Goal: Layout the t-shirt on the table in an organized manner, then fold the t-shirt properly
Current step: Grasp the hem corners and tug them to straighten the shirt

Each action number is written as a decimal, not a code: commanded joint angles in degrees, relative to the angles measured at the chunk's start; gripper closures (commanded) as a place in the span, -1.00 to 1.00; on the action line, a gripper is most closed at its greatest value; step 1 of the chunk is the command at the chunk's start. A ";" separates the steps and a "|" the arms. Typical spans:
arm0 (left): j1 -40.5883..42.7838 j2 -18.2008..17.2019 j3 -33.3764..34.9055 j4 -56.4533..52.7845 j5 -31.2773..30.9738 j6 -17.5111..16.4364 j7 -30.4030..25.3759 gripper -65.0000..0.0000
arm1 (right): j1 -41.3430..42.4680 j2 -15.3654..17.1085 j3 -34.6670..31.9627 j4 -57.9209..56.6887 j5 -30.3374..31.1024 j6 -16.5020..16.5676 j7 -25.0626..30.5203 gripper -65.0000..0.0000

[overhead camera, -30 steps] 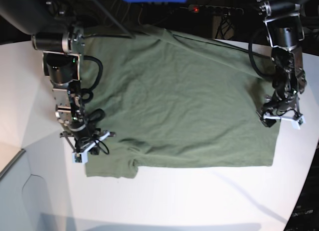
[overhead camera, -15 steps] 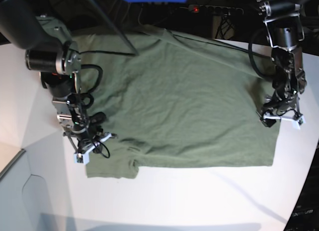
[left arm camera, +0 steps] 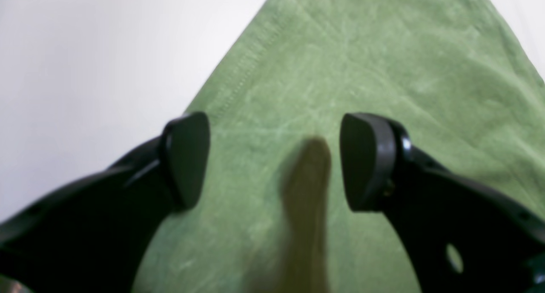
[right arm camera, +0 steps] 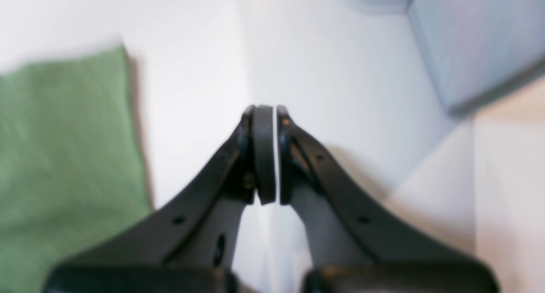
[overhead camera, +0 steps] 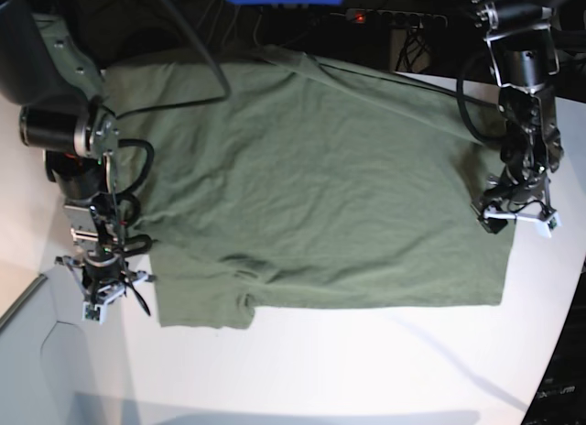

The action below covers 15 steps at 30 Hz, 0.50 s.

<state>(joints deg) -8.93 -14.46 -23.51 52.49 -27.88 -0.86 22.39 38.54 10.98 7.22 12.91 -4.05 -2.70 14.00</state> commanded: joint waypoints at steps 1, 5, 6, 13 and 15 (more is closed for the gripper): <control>-0.35 -0.62 -0.10 0.39 -0.12 0.56 1.39 -0.44 | 2.11 0.23 0.03 0.85 0.05 0.28 2.04 1.00; -0.70 -0.62 -0.27 0.92 -0.56 0.56 1.65 -0.44 | 3.52 0.40 0.03 0.76 0.05 0.46 0.99 1.00; -0.70 -0.62 -0.27 1.36 -0.65 0.56 1.65 -0.44 | 3.52 0.31 0.03 0.76 0.05 1.07 0.55 1.00; 0.97 -0.62 -0.36 14.10 -0.65 0.56 1.92 -0.44 | 3.08 0.31 0.12 0.85 0.14 8.11 -2.26 1.00; 2.55 -0.62 -0.36 17.62 -0.74 0.56 1.92 -0.44 | 1.76 0.31 0.38 0.85 0.14 8.11 -2.00 1.00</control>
<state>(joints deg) -6.15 -14.37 -23.59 69.32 -28.51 -0.16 25.06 38.94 10.63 7.49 12.91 -4.01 4.89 10.76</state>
